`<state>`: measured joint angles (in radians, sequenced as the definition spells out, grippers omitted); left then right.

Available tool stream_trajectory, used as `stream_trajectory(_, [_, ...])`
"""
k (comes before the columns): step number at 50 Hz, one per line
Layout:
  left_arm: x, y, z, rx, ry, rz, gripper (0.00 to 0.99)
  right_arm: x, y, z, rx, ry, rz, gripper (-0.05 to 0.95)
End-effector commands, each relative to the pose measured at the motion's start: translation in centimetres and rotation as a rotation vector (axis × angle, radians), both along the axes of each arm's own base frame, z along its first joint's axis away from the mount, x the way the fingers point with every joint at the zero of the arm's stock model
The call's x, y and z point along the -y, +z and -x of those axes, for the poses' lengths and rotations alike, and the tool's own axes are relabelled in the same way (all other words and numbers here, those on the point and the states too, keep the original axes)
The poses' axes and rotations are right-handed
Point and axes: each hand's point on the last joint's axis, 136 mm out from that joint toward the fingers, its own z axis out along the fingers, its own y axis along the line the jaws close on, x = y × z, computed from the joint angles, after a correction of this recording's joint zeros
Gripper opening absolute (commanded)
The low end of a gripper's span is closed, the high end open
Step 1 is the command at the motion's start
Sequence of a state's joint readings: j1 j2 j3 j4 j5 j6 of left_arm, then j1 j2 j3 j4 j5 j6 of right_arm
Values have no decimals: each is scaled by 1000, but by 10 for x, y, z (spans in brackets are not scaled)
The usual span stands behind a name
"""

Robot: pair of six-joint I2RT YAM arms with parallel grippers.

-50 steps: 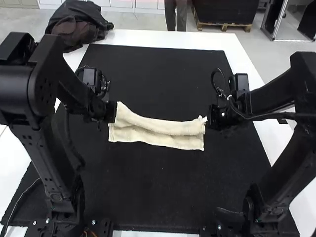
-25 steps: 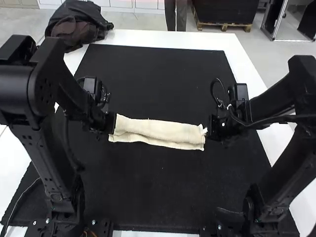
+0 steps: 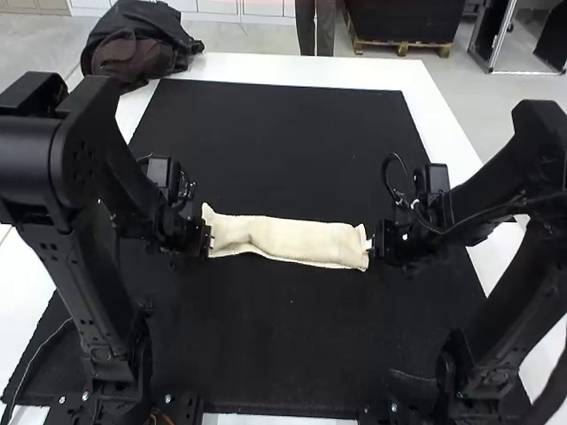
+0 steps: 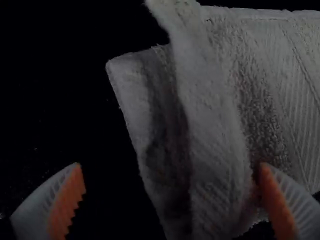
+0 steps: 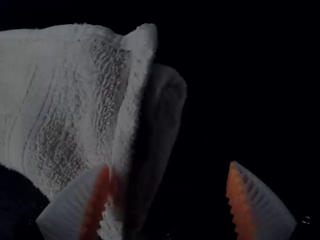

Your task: Fold the towel.

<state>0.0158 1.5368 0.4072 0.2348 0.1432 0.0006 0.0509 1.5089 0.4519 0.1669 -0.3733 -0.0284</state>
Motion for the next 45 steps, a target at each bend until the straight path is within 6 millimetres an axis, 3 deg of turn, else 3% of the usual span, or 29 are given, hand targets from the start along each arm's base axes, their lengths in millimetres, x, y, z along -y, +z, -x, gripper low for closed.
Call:
stream_trajectory(1, [-6,9,-5,40,10,-23,946,13,-3,-3,12,-17,37,667])
stream_trajectory(11, [-6,13,-10,66,17,-16,964,19,1,-7,25,-21,42,846])
stream_trajectory(37, [-31,16,-15,99,39,-191,964,25,20,-29,88,-21,61,880])
stream_trajectory(45, [-54,28,-25,154,113,-226,964,24,23,-32,92,-19,57,884])
